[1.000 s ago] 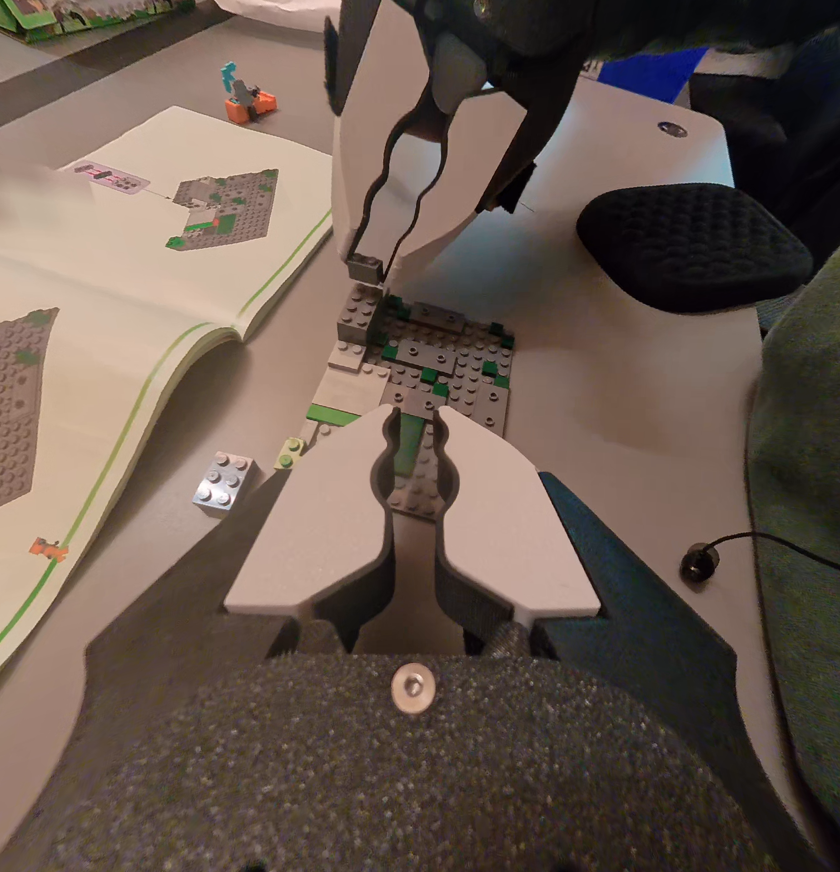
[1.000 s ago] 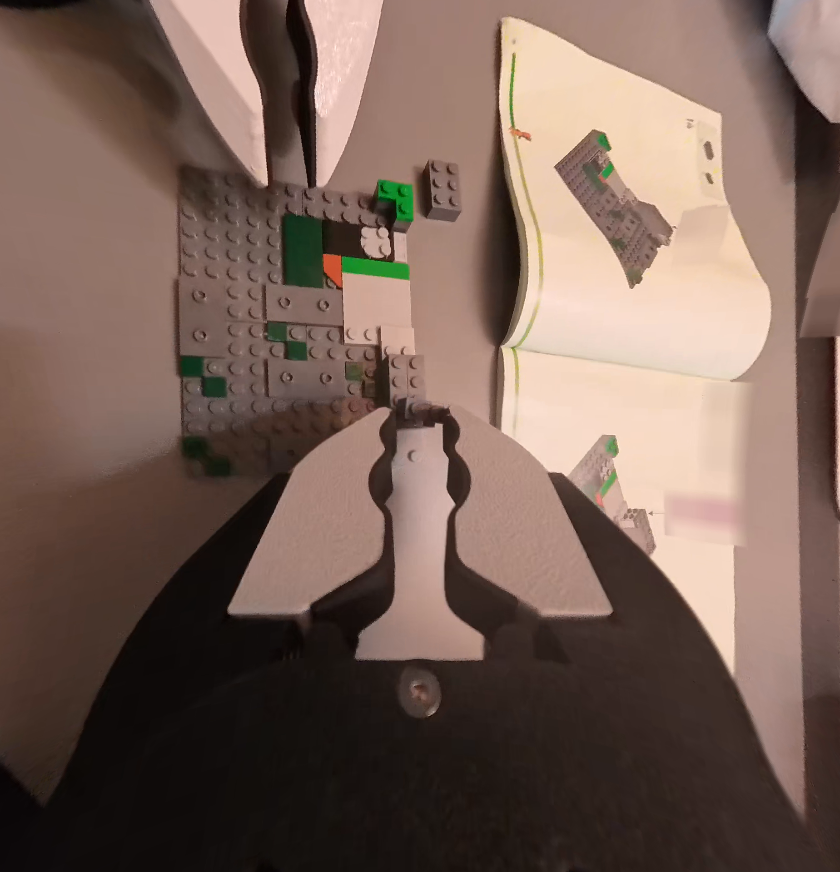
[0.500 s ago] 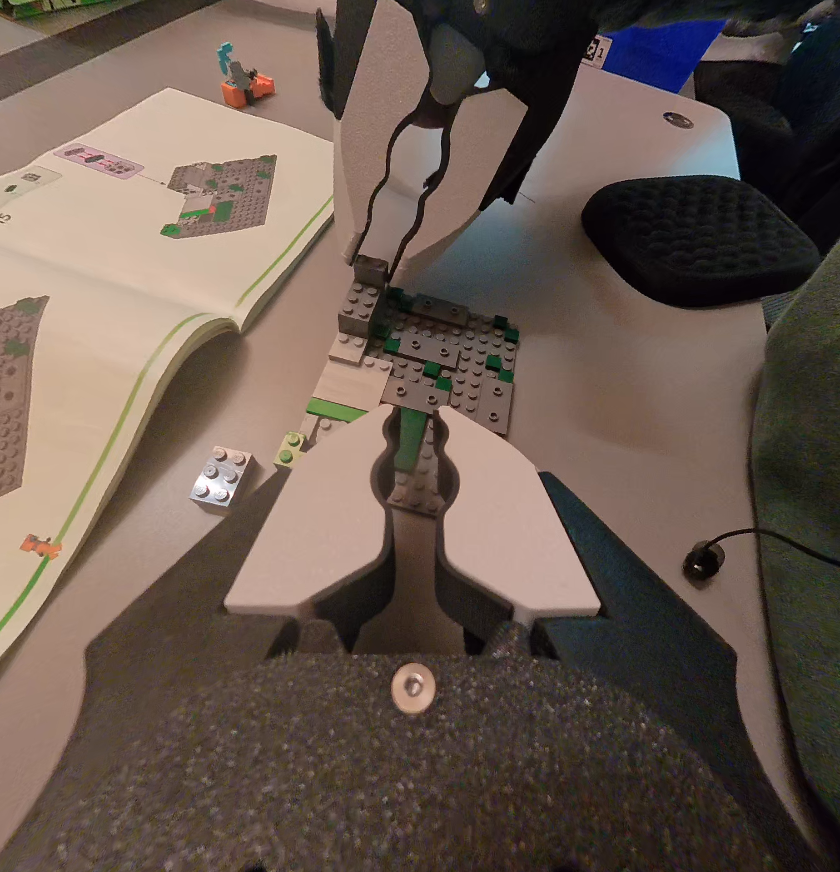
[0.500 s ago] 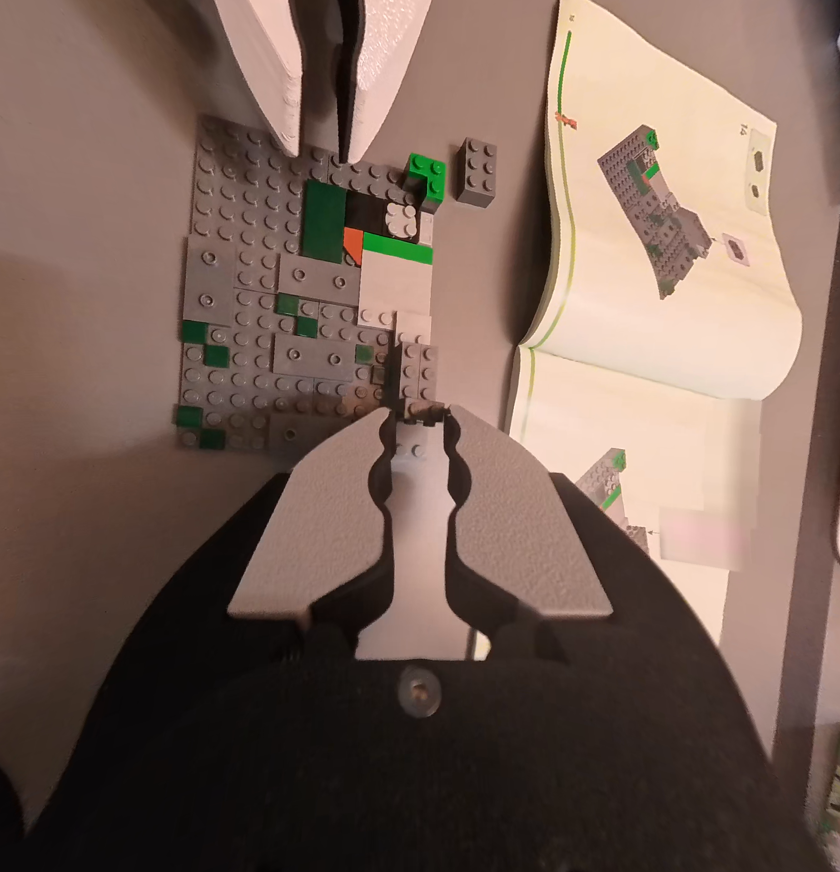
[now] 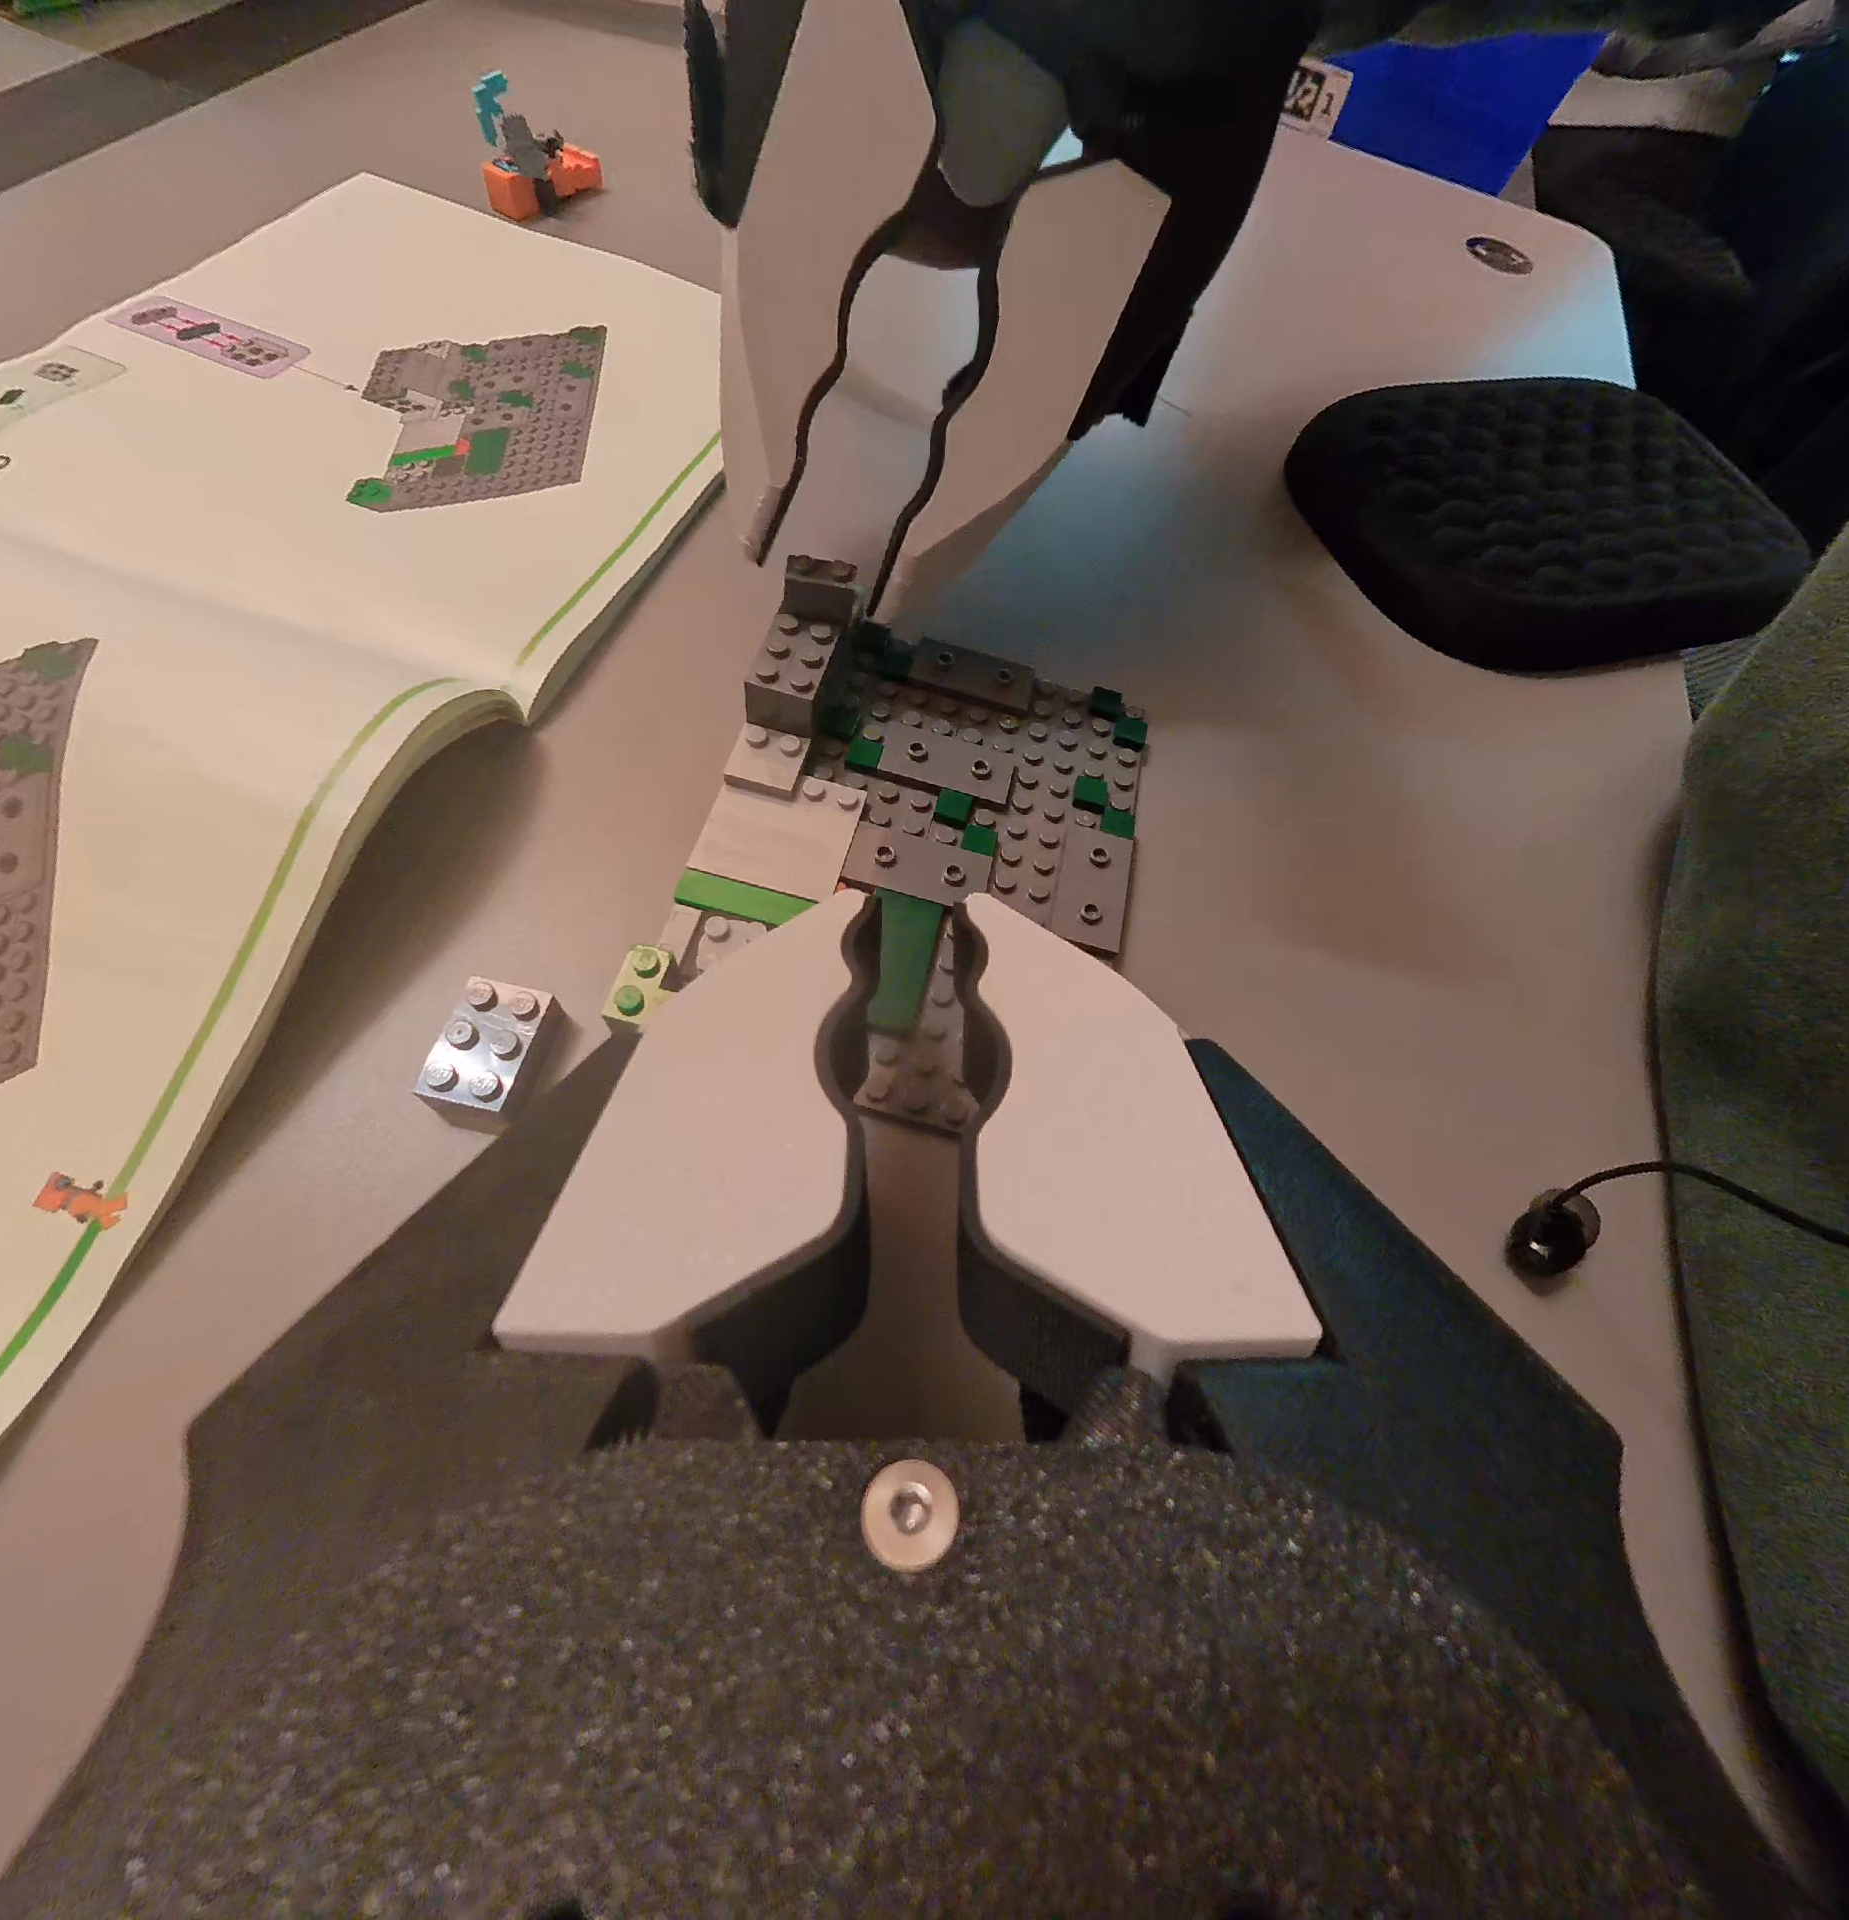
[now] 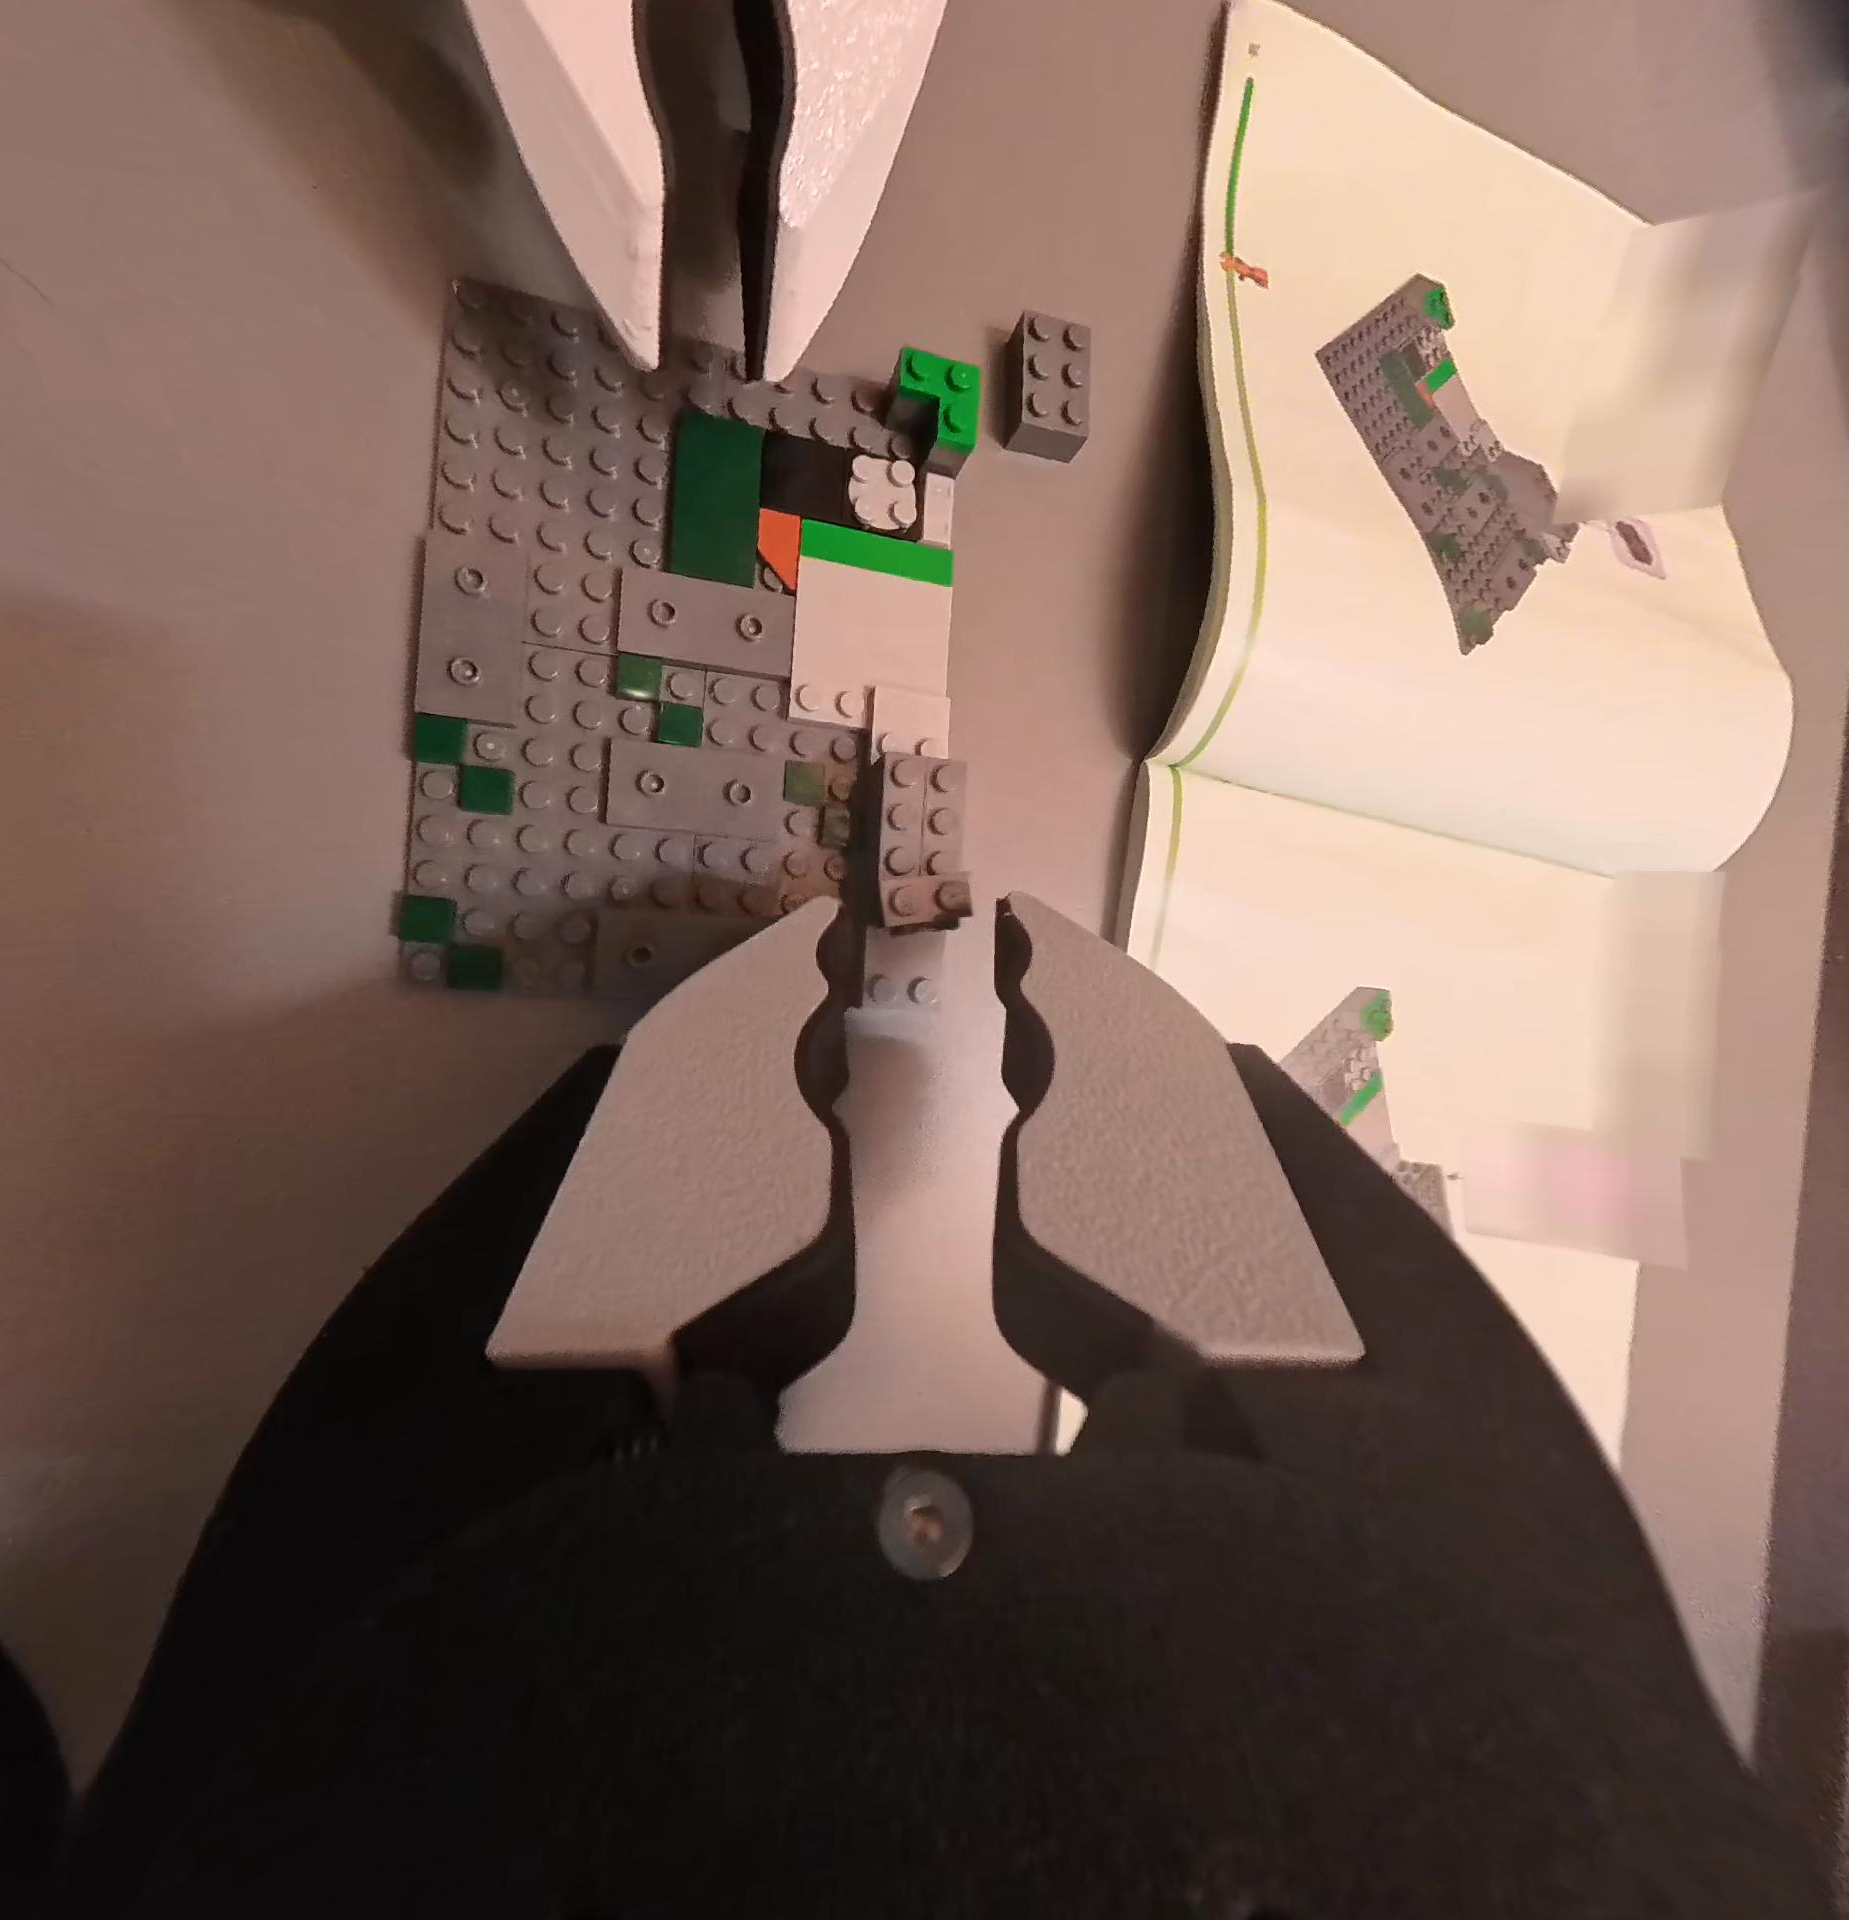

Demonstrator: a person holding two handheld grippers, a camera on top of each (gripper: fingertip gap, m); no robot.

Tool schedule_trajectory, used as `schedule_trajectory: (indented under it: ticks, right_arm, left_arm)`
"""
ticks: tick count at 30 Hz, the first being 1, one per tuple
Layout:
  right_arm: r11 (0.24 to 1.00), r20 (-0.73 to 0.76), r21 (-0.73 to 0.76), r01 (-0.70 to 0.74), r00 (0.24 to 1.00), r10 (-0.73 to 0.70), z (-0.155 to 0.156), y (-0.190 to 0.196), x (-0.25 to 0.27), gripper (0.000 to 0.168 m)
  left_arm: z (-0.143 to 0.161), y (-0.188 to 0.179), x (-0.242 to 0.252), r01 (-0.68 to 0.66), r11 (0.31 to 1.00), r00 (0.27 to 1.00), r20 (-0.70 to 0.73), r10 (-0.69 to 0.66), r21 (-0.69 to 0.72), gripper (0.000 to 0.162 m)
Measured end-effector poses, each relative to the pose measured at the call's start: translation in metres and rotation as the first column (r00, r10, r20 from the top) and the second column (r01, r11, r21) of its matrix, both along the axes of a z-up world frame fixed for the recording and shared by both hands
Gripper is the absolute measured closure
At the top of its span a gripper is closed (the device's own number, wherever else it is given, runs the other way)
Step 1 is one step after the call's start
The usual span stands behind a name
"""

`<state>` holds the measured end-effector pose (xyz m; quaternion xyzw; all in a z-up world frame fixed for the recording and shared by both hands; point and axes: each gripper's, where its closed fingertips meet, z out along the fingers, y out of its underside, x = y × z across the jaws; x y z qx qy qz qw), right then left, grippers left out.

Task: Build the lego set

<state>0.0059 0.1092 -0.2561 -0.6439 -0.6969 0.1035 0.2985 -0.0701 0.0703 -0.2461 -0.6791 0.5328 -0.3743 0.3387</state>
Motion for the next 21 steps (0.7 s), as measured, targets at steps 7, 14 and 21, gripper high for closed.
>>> schedule_trajectory:
  ticks: [7, 14, 21]
  right_arm:
    - [0.996, -0.051, -0.083, 0.036, 0.998, -0.041, 0.0045, 0.0008, -0.0029, 0.147]
    - [0.993, -0.059, -0.100, 0.056, 0.996, -0.063, 0.0020, 0.0015, -0.0036, 0.151]
    - [0.991, -0.079, -0.110, 0.080, 0.993, -0.089, 0.0021, 0.0023, -0.0021, 0.151]
  left_arm:
    - [0.0000, 0.0004, -0.0003, -0.003, 1.000, 1.000, 0.001, 0.003, -0.002, 0.150]
    - [-0.0005, 0.0007, -0.0002, -0.002, 1.000, 1.000, 0.001, 0.002, -0.009, 0.149]
    - [-0.0007, 0.0006, -0.0002, -0.001, 1.000, 1.000, 0.000, 0.001, -0.012, 0.149]
